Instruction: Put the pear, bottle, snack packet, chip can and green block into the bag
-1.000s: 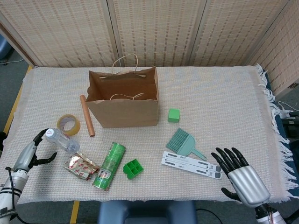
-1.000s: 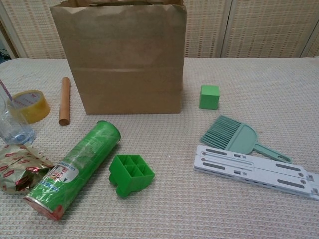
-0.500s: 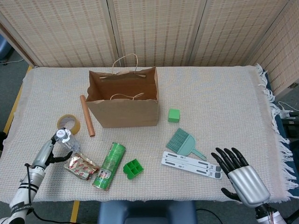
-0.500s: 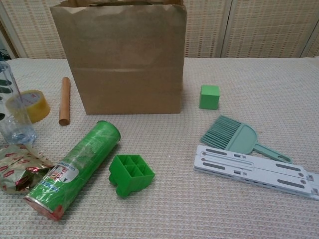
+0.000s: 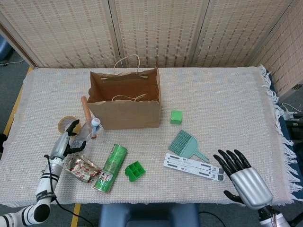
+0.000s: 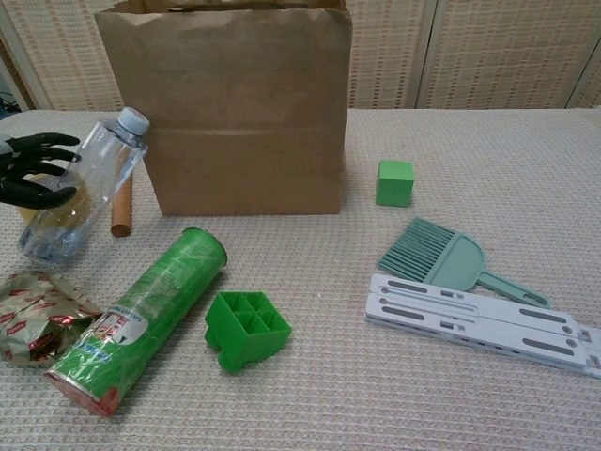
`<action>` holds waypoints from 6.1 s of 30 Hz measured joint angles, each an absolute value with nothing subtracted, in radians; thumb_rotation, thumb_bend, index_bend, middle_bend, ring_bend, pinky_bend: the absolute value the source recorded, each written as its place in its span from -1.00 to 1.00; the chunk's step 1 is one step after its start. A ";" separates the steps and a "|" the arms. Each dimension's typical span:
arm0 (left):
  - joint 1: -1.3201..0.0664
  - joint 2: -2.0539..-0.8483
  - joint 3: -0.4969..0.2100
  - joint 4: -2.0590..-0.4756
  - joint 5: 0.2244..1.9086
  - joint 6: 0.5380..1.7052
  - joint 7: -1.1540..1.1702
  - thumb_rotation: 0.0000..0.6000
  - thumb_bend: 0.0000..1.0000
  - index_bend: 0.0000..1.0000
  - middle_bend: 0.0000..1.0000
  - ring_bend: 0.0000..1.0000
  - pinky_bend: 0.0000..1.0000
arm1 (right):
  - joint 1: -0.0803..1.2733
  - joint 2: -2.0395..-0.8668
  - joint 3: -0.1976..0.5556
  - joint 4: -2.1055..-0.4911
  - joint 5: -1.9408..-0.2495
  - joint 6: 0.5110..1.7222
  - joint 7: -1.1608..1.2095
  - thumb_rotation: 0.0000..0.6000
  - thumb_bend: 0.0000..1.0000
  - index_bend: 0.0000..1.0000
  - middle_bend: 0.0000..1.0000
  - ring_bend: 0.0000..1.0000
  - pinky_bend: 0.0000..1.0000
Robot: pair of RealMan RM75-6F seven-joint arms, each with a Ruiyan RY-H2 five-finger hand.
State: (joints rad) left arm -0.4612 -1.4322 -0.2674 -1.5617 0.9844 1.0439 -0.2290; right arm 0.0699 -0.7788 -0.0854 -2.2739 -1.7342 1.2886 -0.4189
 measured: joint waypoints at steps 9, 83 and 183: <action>-0.460 -1.485 -0.295 -1.520 0.998 1.166 -0.145 1.00 0.33 0.42 0.59 0.45 0.63 | 0.072 -0.773 -0.087 -2.272 -1.737 1.289 -0.404 1.00 -0.88 -1.00 -1.00 -1.00 -1.00; -0.652 -1.374 -0.112 -1.702 0.854 1.060 0.656 1.00 0.20 0.20 0.28 0.22 0.43 | 0.087 -0.772 -0.093 -2.286 -1.727 1.266 -0.413 1.00 -0.88 -1.00 -1.00 -1.00 -1.00; -0.690 -1.067 -0.502 -2.033 0.806 1.199 -0.010 1.00 -0.12 -0.80 -0.84 -0.90 -0.56 | 0.134 -0.801 -0.115 -2.278 -1.662 1.184 -0.461 1.00 -0.88 -1.00 -1.00 -1.00 -1.00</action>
